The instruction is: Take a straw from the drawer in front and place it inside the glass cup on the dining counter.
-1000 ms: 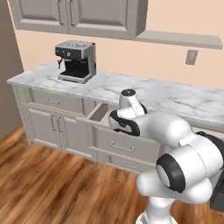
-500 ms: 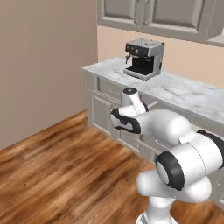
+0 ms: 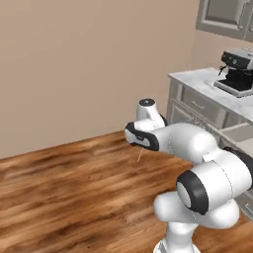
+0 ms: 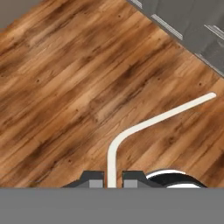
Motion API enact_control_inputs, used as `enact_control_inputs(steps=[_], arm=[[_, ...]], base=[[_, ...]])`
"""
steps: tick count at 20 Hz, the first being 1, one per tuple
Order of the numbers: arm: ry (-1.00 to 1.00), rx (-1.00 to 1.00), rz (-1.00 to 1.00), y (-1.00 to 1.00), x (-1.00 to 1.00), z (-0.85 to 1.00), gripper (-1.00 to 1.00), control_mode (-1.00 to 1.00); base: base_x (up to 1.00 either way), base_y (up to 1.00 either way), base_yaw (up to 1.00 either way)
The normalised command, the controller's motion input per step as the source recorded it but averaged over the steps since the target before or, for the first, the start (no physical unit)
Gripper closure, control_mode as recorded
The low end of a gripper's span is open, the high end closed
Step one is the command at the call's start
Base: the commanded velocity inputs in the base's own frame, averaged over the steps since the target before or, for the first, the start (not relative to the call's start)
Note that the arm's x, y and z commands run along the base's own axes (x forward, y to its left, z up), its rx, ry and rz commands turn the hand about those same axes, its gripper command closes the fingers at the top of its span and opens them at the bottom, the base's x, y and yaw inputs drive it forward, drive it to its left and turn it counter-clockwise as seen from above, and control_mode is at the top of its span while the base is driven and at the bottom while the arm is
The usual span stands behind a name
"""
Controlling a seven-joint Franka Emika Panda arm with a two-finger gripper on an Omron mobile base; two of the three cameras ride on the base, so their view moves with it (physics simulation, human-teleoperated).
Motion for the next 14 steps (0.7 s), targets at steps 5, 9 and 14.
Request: enact_control_inputs(steps=[5,9,14], arm=[[0.0,0.0,0.0,0.0,0.0,0.0,1.0,1.0],[0.0,0.0,0.0,0.0,0.0,0.0,1.0,1.0],[0.0,0.0,0.0,0.0,0.0,0.0,1.0,1.0]], base=[[-0.08,0.36,0.62],[-0.04,0.36,0.61],[-0.04,0.33,0.6]])
